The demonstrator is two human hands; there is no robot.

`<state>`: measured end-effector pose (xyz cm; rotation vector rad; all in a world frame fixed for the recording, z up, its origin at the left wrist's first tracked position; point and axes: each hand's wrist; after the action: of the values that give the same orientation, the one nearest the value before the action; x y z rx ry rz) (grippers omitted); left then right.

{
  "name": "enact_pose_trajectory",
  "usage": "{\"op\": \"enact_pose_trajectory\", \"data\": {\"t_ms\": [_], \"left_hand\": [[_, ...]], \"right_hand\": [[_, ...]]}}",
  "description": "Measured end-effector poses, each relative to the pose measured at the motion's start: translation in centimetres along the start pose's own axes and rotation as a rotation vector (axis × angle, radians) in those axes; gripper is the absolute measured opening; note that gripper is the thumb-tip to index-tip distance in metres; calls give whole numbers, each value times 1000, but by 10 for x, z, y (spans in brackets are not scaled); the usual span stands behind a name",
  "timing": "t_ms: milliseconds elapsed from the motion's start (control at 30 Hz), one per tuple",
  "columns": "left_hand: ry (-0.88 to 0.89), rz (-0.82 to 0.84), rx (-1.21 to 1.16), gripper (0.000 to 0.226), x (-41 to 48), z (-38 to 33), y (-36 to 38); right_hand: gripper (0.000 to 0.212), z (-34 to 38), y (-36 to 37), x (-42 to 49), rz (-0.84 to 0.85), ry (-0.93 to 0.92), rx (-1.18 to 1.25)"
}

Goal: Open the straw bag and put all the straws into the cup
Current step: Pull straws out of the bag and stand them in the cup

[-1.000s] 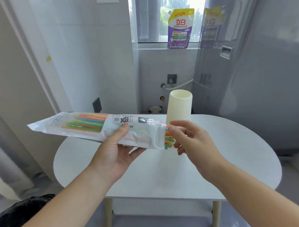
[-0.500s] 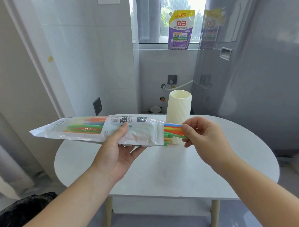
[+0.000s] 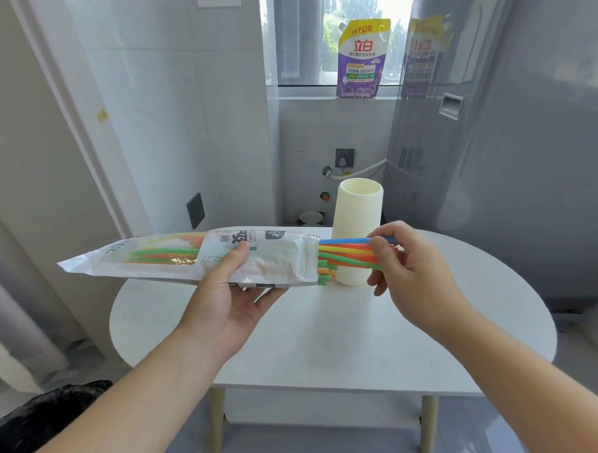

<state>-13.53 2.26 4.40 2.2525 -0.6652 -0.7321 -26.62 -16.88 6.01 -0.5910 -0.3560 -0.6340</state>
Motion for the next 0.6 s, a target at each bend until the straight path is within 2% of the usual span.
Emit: {"op": "enact_pose_trajectory", "data": {"t_ms": [200, 333, 467, 533, 600], "left_hand": [[-5, 2, 2, 35, 0, 2, 0], [12, -9, -24, 29, 0, -1, -1], [11, -19, -24, 29, 0, -2, -3], [9, -20, -19, 31, 1, -1, -3], [12, -21, -21, 33, 0, -1, -2]], "right_hand": [[11, -2, 0, 1, -4, -59, -76], [26, 1, -1, 2, -76, -121, -145], [7, 3, -4, 1, -51, -28, -20], [11, 3, -5, 0, -47, 11, 1], [7, 4, -6, 0, -55, 11, -3]]}}
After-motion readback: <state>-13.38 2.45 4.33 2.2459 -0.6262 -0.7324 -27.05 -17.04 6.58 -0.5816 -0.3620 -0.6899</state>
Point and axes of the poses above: each hand's wrist, its own x-axis towards the middle knuckle, its own y-axis out of the palm, z = x × y, and after that the axes turned 11 degrees about -y, right-handed
